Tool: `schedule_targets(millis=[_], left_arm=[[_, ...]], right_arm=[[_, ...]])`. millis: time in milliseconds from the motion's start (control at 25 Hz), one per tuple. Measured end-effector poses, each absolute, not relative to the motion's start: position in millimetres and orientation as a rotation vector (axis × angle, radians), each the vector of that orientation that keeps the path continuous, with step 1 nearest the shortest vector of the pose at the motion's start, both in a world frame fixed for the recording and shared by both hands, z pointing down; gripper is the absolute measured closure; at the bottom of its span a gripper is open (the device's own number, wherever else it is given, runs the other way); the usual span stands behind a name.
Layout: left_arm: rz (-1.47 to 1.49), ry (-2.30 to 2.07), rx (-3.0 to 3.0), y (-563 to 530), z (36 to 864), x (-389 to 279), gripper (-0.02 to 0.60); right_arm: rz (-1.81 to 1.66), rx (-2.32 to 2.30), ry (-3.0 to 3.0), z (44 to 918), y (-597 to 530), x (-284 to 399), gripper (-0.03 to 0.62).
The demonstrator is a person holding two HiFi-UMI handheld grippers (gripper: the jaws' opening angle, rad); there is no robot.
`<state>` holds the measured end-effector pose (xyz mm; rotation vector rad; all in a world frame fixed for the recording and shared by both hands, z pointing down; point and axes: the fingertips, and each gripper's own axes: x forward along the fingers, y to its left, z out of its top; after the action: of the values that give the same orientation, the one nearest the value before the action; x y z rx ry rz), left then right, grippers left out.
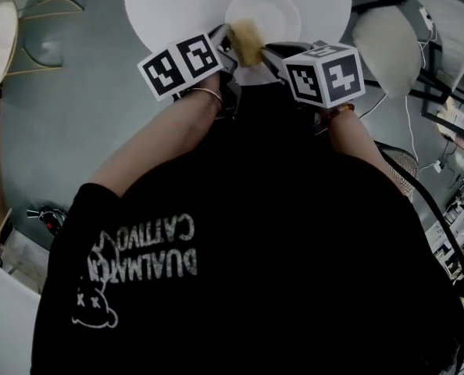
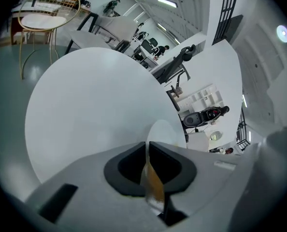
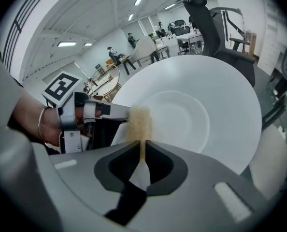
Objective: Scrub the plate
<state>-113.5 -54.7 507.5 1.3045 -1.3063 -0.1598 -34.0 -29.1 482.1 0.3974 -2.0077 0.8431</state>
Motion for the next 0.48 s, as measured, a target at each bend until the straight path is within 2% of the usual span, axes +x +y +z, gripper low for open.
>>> schedule_targets(millis=[480], left_arm=[[-0.06,-1.196,1.411,-39,508,-130,0.558]], right_arm=[[0.863,0.634,-1.876,484,-33,-22,0.554]])
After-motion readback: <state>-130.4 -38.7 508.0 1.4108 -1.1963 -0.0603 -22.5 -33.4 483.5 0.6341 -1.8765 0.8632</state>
